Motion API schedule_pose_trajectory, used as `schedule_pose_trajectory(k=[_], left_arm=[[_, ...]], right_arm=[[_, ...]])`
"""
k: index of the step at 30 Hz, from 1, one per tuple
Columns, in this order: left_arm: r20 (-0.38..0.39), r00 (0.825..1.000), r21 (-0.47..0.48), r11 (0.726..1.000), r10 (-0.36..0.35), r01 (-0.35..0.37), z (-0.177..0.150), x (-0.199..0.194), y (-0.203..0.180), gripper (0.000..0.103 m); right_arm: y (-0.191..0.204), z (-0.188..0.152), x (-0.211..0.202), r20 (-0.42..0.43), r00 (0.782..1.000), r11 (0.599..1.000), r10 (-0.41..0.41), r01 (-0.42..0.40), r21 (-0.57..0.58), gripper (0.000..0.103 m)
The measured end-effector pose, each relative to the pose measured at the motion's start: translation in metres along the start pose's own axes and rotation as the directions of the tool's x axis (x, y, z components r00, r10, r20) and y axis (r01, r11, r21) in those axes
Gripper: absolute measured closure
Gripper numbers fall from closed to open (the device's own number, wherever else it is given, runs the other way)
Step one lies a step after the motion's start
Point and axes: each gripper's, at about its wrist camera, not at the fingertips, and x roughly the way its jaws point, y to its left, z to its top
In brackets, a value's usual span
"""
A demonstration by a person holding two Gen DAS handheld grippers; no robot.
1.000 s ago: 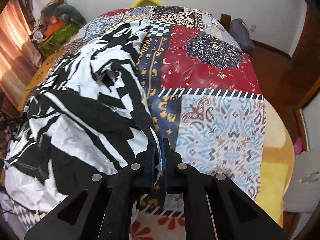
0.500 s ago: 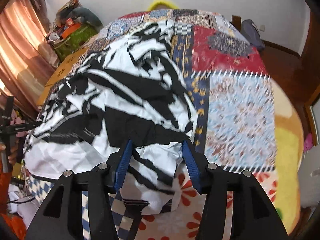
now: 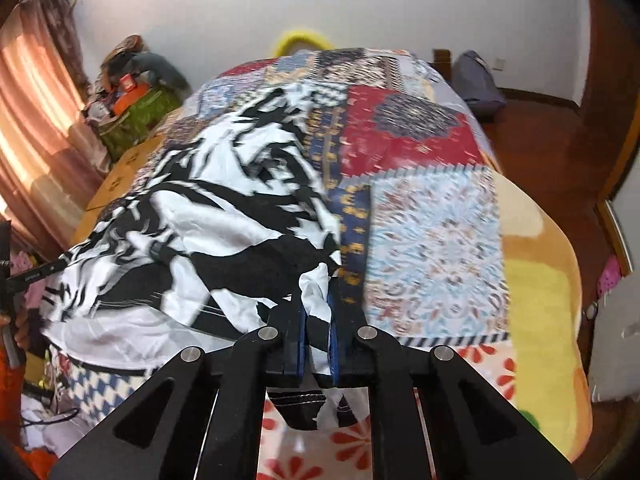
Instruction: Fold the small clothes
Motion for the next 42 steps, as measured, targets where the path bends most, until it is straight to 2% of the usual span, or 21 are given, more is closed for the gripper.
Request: schedule_pose_trajectory(k=[2, 4, 5, 6, 8, 10, 13, 14, 15, 17, 18, 21, 27, 32, 38, 39, 40, 42], left_arm=[[-0.033, 0.998, 0.01, 0.999, 0.053, -0.052, -0.005, 0.019, 0.005, 0.102], [-0.084, 0.982, 0.032, 0.986, 0.167, -0.165, -0.012, 0.043, 0.011, 0.103], [-0.118, 0.979, 0.025, 0.986, 0.164, -0.162, -0.015, 0.054, 0.016, 0.103], [-0.138, 0.98, 0.002, 0.99, 0.143, -0.144, -0.018, 0.06, 0.023, 0.103], [-0.128, 0.985, -0.026, 0.993, 0.114, -0.118, -0.02, 0.052, 0.031, 0.102], [-0.105, 0.991, -0.032, 0.996, 0.078, -0.082, -0.018, 0.039, 0.031, 0.1], [-0.063, 0.998, 0.002, 1.0, 0.031, -0.031, -0.014, 0.009, 0.019, 0.091], [-0.041, 0.999, 0.02, 1.0, 0.01, -0.009, -0.012, -0.002, 0.012, 0.081], [-0.015, 1.0, 0.04, 0.999, -0.014, 0.015, -0.012, -0.015, 0.004, 0.066], [0.035, 0.998, 0.079, 0.996, -0.05, 0.047, -0.013, -0.034, -0.016, 0.048], [0.055, 0.996, 0.105, 0.992, -0.069, 0.063, -0.014, -0.043, -0.027, 0.044], [0.067, 0.99, 0.171, 0.979, -0.121, 0.108, -0.021, -0.057, -0.057, 0.04], [-0.009, 0.973, 0.226, 0.947, -0.232, 0.228, -0.04, -0.056, -0.102, 0.038], [-0.052, 0.969, 0.312, 0.918, -0.24, 0.244, -0.058, -0.052, -0.135, 0.032], [-0.065, 0.979, 0.349, 0.915, -0.192, 0.203, -0.068, -0.037, -0.147, 0.032], [-0.055, 0.98, 0.352, 0.915, -0.19, 0.197, -0.068, -0.036, -0.146, 0.035], [-0.042, 0.982, 0.353, 0.916, -0.186, 0.189, -0.069, -0.035, -0.146, 0.04], [-0.027, 0.984, 0.35, 0.92, -0.176, 0.174, -0.069, -0.035, -0.144, 0.073]], right_arm=[[-0.007, -0.006, 0.008, -0.016, 0.999, 0.999, -0.034, 0.034, 0.004, 0.095], [-0.014, -0.015, 0.02, -0.046, 0.996, 0.997, -0.08, 0.081, 0.018, 0.095], [-0.018, -0.019, 0.025, -0.056, 0.991, 0.993, -0.119, 0.12, 0.016, 0.095], [-0.022, -0.022, 0.028, -0.067, 0.989, 0.991, -0.133, 0.135, 0.024, 0.094], [-0.026, -0.028, 0.026, -0.093, 0.989, 0.991, -0.113, 0.119, 0.059, 0.091], [-0.025, -0.029, 0.016, -0.083, 0.99, 0.991, -0.111, 0.116, 0.06, 0.088], [-0.02, -0.024, -0.004, -0.049, 0.991, 0.991, -0.128, 0.13, 0.043, 0.08], [-0.017, -0.023, -0.009, -0.035, 0.992, 0.991, -0.122, 0.124, 0.044, 0.078], [-0.015, -0.021, -0.013, -0.025, 0.993, 0.992, -0.114, 0.115, 0.043, 0.074], [-0.008, -0.017, -0.02, -0.004, 0.995, 0.995, -0.097, 0.097, 0.029, 0.071], [-0.004, -0.016, -0.021, 0.002, 0.996, 0.996, -0.092, 0.092, 0.018, 0.07], [0.009, -0.017, -0.02, 0.0, 0.998, 0.998, -0.07, 0.07, -0.01, 0.069], [0.02, -0.029, -0.007, -0.048, 0.998, 0.999, -0.032, 0.03, -0.033, 0.068], [0.02, -0.037, 0.0, -0.073, 0.997, 0.999, -0.03, 0.028, -0.034, 0.068], [0.015, -0.043, 0.006, -0.091, 0.995, 0.999, -0.03, 0.029, -0.018, 0.068], [0.014, -0.043, 0.007, -0.092, 0.995, 0.999, -0.031, 0.03, -0.017, 0.068], [0.014, -0.044, 0.009, -0.095, 0.995, 0.999, -0.034, 0.032, -0.017, 0.068], [0.015, -0.045, 0.011, -0.098, 0.994, 0.999, -0.037, 0.035, -0.025, 0.068]])
